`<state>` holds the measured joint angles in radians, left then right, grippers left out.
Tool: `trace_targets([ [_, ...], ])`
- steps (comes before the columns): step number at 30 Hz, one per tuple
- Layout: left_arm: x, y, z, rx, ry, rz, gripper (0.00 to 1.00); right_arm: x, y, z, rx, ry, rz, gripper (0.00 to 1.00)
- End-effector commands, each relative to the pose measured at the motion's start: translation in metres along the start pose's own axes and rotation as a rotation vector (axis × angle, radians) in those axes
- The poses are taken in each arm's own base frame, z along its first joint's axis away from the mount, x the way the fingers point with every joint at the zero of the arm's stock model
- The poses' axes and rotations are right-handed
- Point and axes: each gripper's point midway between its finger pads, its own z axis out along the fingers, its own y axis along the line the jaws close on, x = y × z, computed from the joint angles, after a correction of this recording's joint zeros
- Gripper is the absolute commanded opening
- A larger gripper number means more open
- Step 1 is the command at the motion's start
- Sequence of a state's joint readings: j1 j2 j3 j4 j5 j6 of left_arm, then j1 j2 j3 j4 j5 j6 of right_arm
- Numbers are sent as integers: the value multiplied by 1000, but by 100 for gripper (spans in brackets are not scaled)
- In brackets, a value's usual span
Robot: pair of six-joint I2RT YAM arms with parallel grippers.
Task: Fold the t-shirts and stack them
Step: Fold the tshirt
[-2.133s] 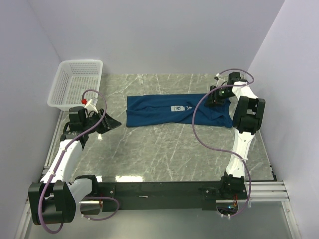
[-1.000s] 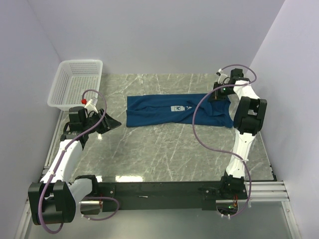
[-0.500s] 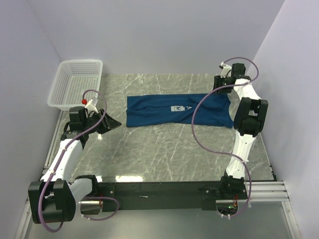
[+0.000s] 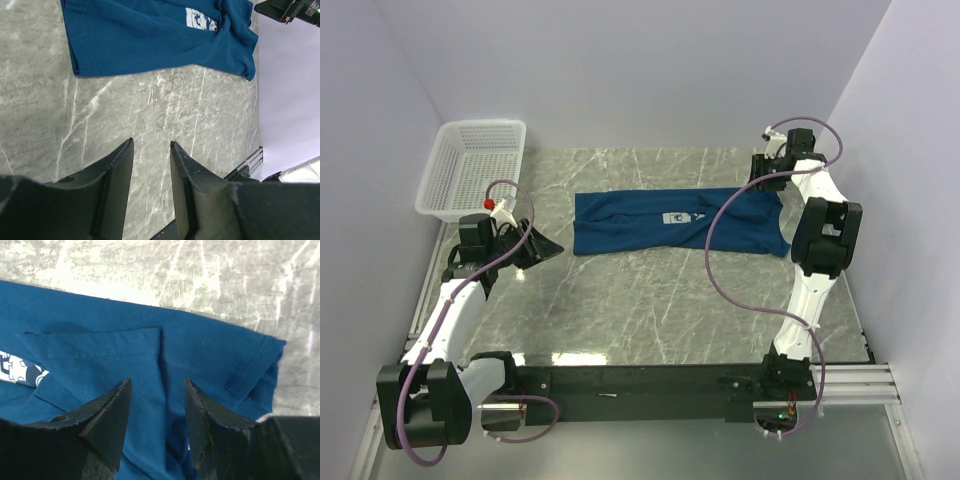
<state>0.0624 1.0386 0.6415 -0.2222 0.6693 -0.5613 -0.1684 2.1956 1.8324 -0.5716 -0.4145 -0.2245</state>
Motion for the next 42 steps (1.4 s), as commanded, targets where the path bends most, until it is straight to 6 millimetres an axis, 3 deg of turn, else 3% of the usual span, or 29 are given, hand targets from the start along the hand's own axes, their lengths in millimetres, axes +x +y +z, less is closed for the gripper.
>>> trace_targets([
  [1, -6, -7, -1, 42, -17, 41, 41, -6, 5, -4, -39, 6, 30, 54],
  [4, -3, -7, 0, 51, -11, 32, 41, -7, 11, -17, -65, -9, 4, 54],
  [5, -1, -7, 1, 60, -4, 20, 41, 2, 15, -21, -89, 4, -7, 54],
  [6, 3, -4, 3, 60, 8, 7, 41, -6, 25, -40, -123, -33, -89, 54],
  [7, 5, -2, 5, 56, 16, -4, 41, -3, 29, -51, -137, -31, -123, 54],
  [8, 6, 1, 7, 45, 22, -19, 41, 14, 33, -56, -157, -9, -145, 55],
  [9, 9, 7, 11, 26, 44, -46, 41, 7, 41, -79, -162, -49, -243, 57],
  [10, 12, 11, 14, 15, 58, -63, 41, 12, 43, -86, -152, -51, -268, 58],
  [11, 14, 15, 17, -3, 64, -89, 41, 29, 44, -89, -159, -27, -271, 59],
  [12, 16, 18, 21, -16, 72, -109, 41, 28, 48, -103, -157, -50, -326, 59],
  [15, 17, 23, 36, -58, 69, -164, 40, 54, 44, -114, -151, -16, -316, 59],
  [16, 24, 18, 45, -56, 93, -165, 40, 61, 42, -114, -153, -8, -300, 60],
  [20, 16, 18, 67, -112, 58, -222, 41, 87, 29, -121, -168, -10, -199, 59],
  [27, 11, 52, 100, -276, 62, -268, 41, 106, 7, -136, -137, -16, -100, 59],
  [35, -9, 62, 105, -329, 15, -165, 41, 127, -10, -132, -127, 22, -18, 57],
  [42, -1, 72, 126, -321, 112, -129, 38, 132, -12, -129, -150, 24, 23, 57],
])
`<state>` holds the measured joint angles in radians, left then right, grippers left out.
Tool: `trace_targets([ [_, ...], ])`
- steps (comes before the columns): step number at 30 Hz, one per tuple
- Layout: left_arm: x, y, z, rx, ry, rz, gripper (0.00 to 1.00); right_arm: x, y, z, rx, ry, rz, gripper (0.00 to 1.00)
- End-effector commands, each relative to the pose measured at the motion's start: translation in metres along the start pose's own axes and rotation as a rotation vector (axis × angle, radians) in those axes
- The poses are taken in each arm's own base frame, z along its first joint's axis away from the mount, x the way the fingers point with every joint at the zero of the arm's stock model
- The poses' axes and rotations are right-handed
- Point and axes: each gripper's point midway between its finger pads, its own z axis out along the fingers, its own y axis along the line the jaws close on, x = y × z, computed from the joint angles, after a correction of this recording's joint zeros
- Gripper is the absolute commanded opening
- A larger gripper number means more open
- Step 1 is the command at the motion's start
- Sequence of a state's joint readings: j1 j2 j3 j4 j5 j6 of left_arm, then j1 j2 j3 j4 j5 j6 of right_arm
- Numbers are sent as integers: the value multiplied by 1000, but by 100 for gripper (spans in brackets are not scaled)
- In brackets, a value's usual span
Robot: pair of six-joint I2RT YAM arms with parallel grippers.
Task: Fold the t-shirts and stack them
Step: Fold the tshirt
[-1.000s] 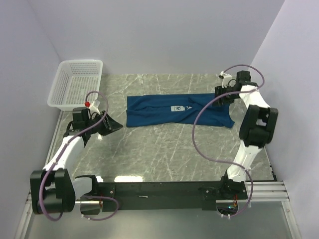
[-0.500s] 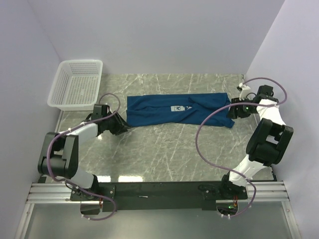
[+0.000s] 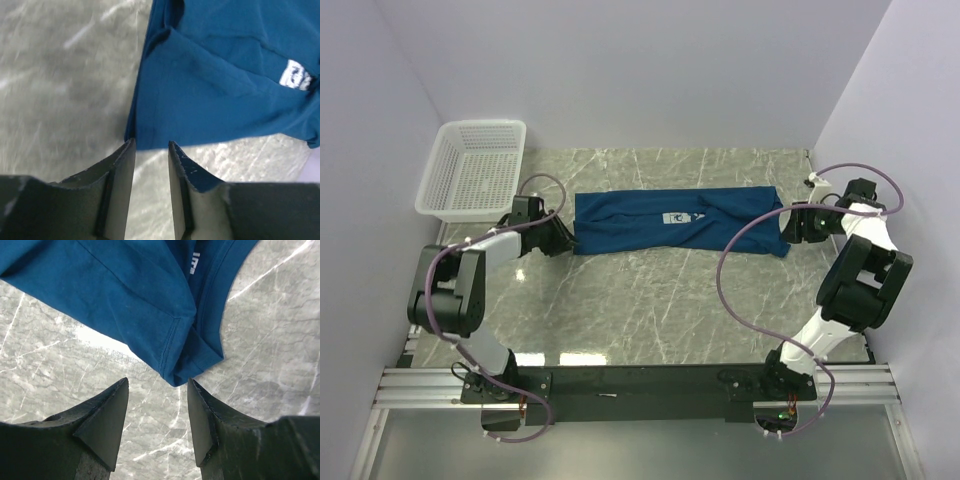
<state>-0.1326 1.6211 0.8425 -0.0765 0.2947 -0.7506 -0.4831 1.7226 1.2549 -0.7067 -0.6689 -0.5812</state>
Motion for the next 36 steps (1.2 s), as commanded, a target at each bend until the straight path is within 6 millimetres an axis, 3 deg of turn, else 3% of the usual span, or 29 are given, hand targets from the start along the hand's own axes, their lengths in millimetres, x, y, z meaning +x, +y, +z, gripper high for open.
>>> trace_targets([
  [1, -3, -4, 12, 21, 29, 55, 37, 2, 2, 3, -33, -3, 22, 57],
  [9, 1, -4, 20, 30, 56, 61, 31, 8, -1, 5, -32, 12, 39, 57],
  [16, 8, -12, 19, 86, 93, 66, 1, 16, -6, 12, -62, 48, 77, 57],
  [25, 4, -18, 12, 98, 80, 76, 1, 9, -8, 31, -122, 55, 121, 56],
  [36, 5, -17, 10, 96, 84, 78, 1, 3, 6, 45, -181, 62, 139, 49],
])
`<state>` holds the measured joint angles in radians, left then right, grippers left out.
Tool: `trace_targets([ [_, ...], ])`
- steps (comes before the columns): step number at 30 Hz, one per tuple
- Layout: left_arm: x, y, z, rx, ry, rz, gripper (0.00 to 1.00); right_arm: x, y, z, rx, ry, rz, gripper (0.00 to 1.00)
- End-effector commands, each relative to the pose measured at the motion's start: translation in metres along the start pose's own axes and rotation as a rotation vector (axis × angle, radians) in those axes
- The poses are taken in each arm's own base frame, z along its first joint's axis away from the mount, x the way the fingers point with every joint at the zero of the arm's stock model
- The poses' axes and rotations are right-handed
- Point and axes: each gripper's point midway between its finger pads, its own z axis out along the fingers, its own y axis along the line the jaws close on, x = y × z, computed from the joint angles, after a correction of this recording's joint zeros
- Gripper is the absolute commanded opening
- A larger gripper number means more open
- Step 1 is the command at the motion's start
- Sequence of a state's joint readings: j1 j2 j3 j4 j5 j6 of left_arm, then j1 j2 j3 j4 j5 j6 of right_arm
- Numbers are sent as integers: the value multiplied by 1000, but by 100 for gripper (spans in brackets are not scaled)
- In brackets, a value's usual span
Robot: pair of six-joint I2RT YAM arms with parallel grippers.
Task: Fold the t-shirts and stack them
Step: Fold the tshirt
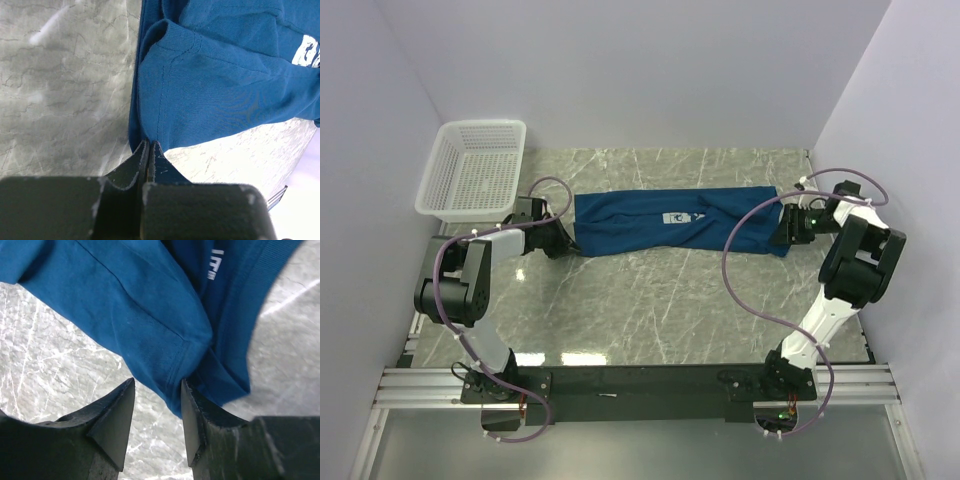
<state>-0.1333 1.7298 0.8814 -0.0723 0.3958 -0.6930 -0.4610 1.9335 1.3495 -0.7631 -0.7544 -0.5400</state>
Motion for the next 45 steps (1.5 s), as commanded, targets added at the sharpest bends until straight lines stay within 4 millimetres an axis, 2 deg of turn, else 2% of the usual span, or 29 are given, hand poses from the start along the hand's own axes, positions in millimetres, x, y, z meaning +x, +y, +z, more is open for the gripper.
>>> trace_targets([
  [1, -12, -19, -9, 54, -32, 46, 1, -10, 2, 4, -25, -14, 13, 47],
  [5, -12, -17, -9, 54, -30, 42, 1, -7, 0, 5, -11, -10, 16, 43],
  [8, -13, -18, -10, 56, -31, 43, 1, -6, 1, 3, -6, -12, 14, 31],
  [9, -14, -17, -11, 52, -34, 39, 1, -6, 0, 2, 1, -13, 8, 24],
  [13, -18, -10, -17, 36, -52, 22, 1, -8, -5, -10, 49, -31, -7, 8],
  [17, -25, -2, -29, 28, -88, -8, 1, -6, -15, -21, 73, -36, -3, 0],
  [26, -26, 9, -42, 6, -108, -38, 1, 9, -37, -42, 96, -36, 12, 0],
  [30, -22, 12, -44, 1, -105, -50, 1, 20, -39, -46, 75, -19, 12, 0],
  [36, -7, 18, -47, 5, -81, -69, 1, 44, -31, -39, 5, 36, -16, 0],
  [39, 8, 22, -46, 17, -57, -88, 1, 54, -30, -38, 0, 48, -36, 0],
  [45, 26, 28, -49, 27, -45, -114, 1, 66, -27, -46, 1, 41, -106, 1],
])
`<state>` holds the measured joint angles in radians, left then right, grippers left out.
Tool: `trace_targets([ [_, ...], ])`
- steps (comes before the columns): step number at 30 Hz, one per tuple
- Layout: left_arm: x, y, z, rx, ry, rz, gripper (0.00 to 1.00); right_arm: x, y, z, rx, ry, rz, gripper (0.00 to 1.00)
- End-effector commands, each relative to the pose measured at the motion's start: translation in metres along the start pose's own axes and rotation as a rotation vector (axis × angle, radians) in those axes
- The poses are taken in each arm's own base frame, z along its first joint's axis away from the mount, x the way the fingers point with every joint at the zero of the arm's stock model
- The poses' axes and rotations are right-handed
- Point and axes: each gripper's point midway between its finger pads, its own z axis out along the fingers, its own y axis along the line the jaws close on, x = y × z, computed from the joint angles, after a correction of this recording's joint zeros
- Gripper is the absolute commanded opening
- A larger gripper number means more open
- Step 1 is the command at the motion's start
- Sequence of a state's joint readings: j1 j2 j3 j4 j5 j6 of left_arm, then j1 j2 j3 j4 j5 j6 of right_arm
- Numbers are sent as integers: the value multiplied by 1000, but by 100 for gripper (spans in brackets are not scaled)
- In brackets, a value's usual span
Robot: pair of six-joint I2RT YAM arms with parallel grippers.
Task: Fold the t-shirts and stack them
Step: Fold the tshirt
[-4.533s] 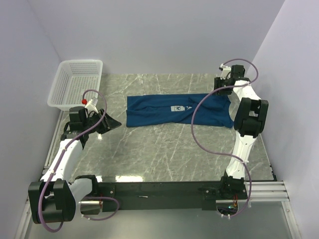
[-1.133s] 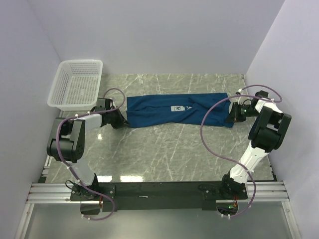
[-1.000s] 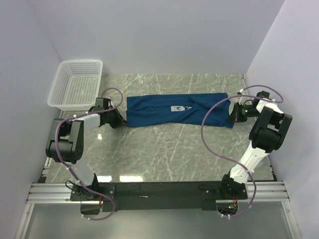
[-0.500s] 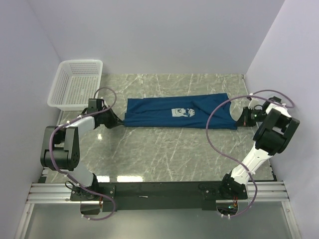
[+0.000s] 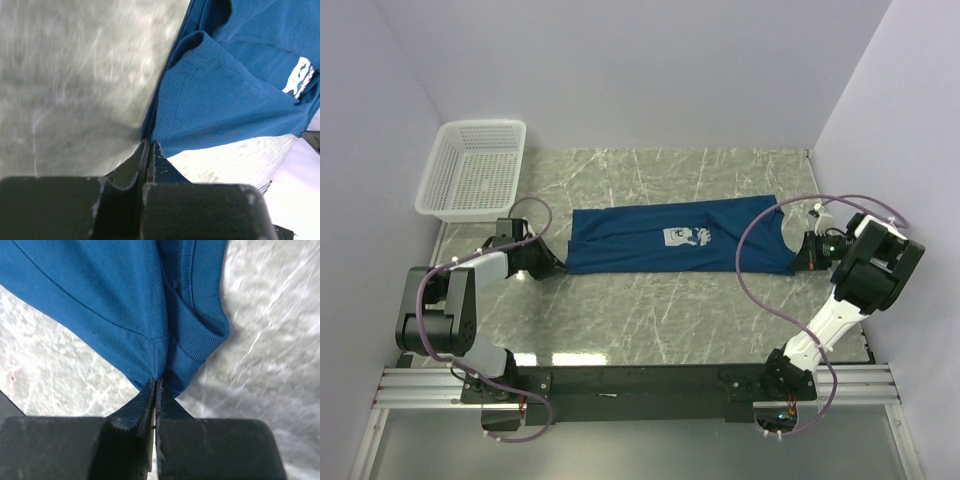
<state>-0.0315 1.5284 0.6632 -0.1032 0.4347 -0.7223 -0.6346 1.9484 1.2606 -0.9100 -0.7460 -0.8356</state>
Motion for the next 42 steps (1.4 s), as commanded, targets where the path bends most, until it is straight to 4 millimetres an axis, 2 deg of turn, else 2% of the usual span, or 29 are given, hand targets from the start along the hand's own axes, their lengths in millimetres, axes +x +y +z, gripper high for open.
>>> trace_targets([
  [1, -2, -11, -11, 59, -47, 7, 1, -2, 2, -22, 37, -29, -116, 2],
  [8, 21, 2, -13, 64, -19, -34, 2, 33, 7, -17, 6, 63, -183, 4],
  [11, 25, 5, -17, 60, -35, -37, 10, 45, 8, -19, 27, 89, -209, 11],
  [12, 25, 6, -20, 53, -49, -43, 16, 46, 6, -21, 41, 89, -224, 17],
  [14, 16, -7, -35, 90, -116, -9, 21, 48, 5, -29, 92, 89, -242, 25],
  [15, 6, -16, -50, 108, -194, 11, 28, 44, 3, -37, 134, 68, -266, 35],
  [16, 5, -12, -49, 91, -202, 1, 34, 42, 2, -40, 156, 59, -278, 41],
  [17, -2, -24, -66, 125, -270, 25, 40, 41, -1, -43, 184, 55, -287, 46],
  [18, -10, -24, -74, 116, -325, 34, 51, 39, -1, -46, 200, 44, -288, 48],
  [19, -16, -32, -88, 137, -388, 51, 56, 34, 1, -50, 216, 30, -301, 50],
  [20, -19, -33, -94, 138, -419, 58, 67, 28, -1, -53, 227, 12, -308, 52],
  [21, -22, -34, -97, 143, -449, 72, 72, 23, 2, -53, 220, -6, -295, 52],
  [23, -26, -34, -96, 141, -459, 84, 74, 8, 4, -57, 204, -45, -292, 53],
  [24, -30, -41, -96, 156, -453, 109, 73, 9, 8, -52, 160, -44, -251, 53],
  [25, -25, -38, -83, 143, -383, 105, 72, 1, 16, -47, 107, -67, -237, 53],
  [26, -26, -41, -78, 148, -354, 112, 71, -9, 18, -46, 87, -78, -237, 53],
  [27, -30, -47, -75, 158, -341, 127, 68, -8, 26, -36, 29, -63, -184, 53],
  [28, -29, -47, -64, 167, -297, 127, 67, -15, 36, -26, -11, -62, -181, 53],
  [31, -32, -47, -50, 159, -247, 142, 63, -38, 42, -11, -26, -73, -137, 52],
  [32, -35, -53, -50, 186, -248, 161, 63, -51, 46, -5, -16, -74, -149, 52],
  [33, -38, -56, -50, 192, -248, 176, 62, -66, 41, -2, 16, -105, -124, 52],
  [35, -36, -56, -47, 192, -223, 186, 62, -88, 36, 2, 70, -115, -152, 52],
  [36, -38, -58, -47, 196, -221, 200, 61, -94, 38, 15, 68, -89, -157, 52],
  [37, -37, -58, -46, 196, -214, 201, 61, -111, 39, 14, 80, -98, -187, 52],
  [38, -36, -58, -46, 200, -212, 202, 61, -116, 42, 19, 73, -86, -195, 52],
  [39, -32, -57, -45, 206, -203, 200, 61, -115, 46, 33, 59, -43, -185, 52],
  [41, -29, -56, -46, 211, -197, 193, 59, -135, 49, 38, 72, -61, -213, 51],
  [42, -28, -57, -47, 214, -196, 195, 59, -139, 49, 46, 86, -53, -197, 51],
])
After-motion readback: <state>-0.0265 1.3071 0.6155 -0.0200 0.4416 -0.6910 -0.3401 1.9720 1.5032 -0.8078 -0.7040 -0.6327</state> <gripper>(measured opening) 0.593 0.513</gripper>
